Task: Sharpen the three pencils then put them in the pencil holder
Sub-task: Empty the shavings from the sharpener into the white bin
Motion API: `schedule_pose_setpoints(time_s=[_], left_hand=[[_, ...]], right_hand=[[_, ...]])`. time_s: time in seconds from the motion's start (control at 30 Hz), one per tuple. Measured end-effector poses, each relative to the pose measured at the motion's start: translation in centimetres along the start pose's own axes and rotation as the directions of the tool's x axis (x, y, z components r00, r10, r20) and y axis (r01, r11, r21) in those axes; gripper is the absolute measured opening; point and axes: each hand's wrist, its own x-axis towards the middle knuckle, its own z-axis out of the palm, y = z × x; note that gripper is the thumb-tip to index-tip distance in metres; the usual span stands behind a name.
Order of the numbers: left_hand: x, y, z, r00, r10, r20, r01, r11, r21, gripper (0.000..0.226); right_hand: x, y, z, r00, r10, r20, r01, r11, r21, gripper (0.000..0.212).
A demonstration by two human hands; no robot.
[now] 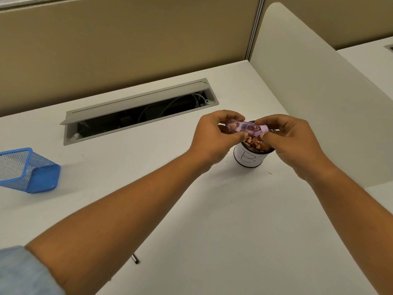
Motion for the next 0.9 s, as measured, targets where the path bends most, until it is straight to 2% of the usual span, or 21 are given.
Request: schedule_pose_setpoints(time_s=[0.1,0.2,0.3,0.43,0.73,0.9], left_hand=[[0.1,0.3,0.4,0.999,0.051,-0.004,-0.051,0.998,0.020,0.033],[0.4,0.5,0.9,0.991,0.131,-0.022,-0.128,0.986,0.104,0.028],[0.4,0.5,1.3,0.979,0.204,0.019,-0.203,0.954,0.221,0.024],[0.4,0.3,1.5,0.971,0.233,0.045,-0.236,0.932,0.276,0.025],[0.1,-0.6,1.2,0.978,0.208,0.008,-0.201,0.937,0.284,0.027],[-0.4,-0.7,0.7,0.985,0.172,-0.017,-0.163,0.956,0.246,0.027]], right_hand=[[-0.1,0.2,0.0,0.998,-0.055,-0.035,0.049,0.987,-0.151,0.021],[-0.4,0.1,0.2,0.984,-0.163,-0.070,0.124,0.916,-0.380,0.018],[-0.5,0.3,0.3,0.971,-0.227,-0.077,0.159,0.851,-0.501,0.019],[-0.4,0.3,0.1,0.952,-0.276,-0.129,0.175,0.841,-0.512,0.019],[-0.6,1.3,-0.2,0.968,-0.220,-0.118,0.132,0.853,-0.505,0.017],[-1.0,0.3,0.2,0.959,-0.200,-0.203,0.127,0.938,-0.323,0.013]])
